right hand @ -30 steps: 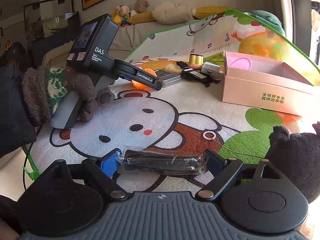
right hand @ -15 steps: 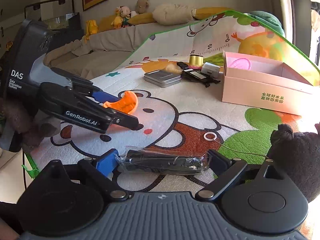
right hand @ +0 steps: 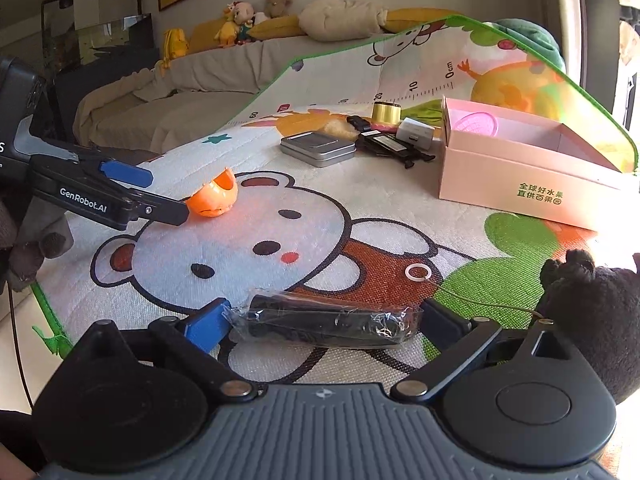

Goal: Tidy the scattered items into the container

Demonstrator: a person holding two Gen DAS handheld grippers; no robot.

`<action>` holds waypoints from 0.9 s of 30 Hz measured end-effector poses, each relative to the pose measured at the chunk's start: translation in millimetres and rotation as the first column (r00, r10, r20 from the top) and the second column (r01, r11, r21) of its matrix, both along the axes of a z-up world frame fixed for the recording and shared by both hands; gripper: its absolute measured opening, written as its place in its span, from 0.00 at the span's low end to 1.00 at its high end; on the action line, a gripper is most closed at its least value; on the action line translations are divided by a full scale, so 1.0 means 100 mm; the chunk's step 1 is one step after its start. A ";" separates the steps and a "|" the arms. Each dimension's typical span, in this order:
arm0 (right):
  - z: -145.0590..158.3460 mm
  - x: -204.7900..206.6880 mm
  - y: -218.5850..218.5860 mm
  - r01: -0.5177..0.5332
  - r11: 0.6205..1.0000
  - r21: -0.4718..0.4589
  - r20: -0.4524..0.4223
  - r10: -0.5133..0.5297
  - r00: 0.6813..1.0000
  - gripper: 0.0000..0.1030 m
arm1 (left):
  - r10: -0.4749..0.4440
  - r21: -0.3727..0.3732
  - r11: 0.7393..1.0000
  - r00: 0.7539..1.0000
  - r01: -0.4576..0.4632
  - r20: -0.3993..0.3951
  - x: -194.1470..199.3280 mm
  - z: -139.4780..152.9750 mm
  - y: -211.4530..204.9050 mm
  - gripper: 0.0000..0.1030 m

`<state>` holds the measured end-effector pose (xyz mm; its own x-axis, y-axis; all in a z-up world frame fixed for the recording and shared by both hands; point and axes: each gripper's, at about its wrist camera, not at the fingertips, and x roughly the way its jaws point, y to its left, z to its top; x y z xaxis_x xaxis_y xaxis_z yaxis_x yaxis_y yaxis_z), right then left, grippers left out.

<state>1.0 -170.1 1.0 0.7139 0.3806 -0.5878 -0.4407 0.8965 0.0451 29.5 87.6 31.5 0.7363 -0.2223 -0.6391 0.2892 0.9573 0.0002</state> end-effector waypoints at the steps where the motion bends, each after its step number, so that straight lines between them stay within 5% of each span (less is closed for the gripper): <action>1: 0.00 0.00 0.01 -0.003 1.000 -0.004 0.001 0.003 1.000 0.91 | -0.023 0.002 1.000 1.000 0.023 0.008 -0.02 -0.01 -0.04 0.97; 8: 0.08 -0.08 0.02 -0.031 0.999 -0.026 0.011 0.032 0.999 0.86 | -0.115 0.093 0.989 0.993 0.112 0.026 0.21 -0.07 -0.26 0.97; 13: 0.19 -0.17 -0.02 -0.042 0.999 -0.020 0.043 0.043 0.998 0.86 | -0.133 0.030 0.990 0.991 0.134 -0.032 0.34 -0.13 -0.27 0.97; 21: 0.18 -0.17 -0.06 -0.047 0.999 -0.018 0.026 0.047 0.999 0.86 | -0.276 -0.022 0.961 0.960 0.275 -0.042 0.01 -0.11 -0.44 0.97; 27: 0.12 -0.16 -0.06 -0.050 0.998 -0.022 0.000 0.050 0.999 0.86 | -0.130 0.056 0.990 0.991 0.129 0.010 0.15 -0.14 -0.40 0.97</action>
<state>-15.4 -175.8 12.6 0.6943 0.4028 -0.5964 -0.4852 0.8740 0.0255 44.6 47.5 17.6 0.7124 -0.2813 -0.6430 0.4104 0.9102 0.0565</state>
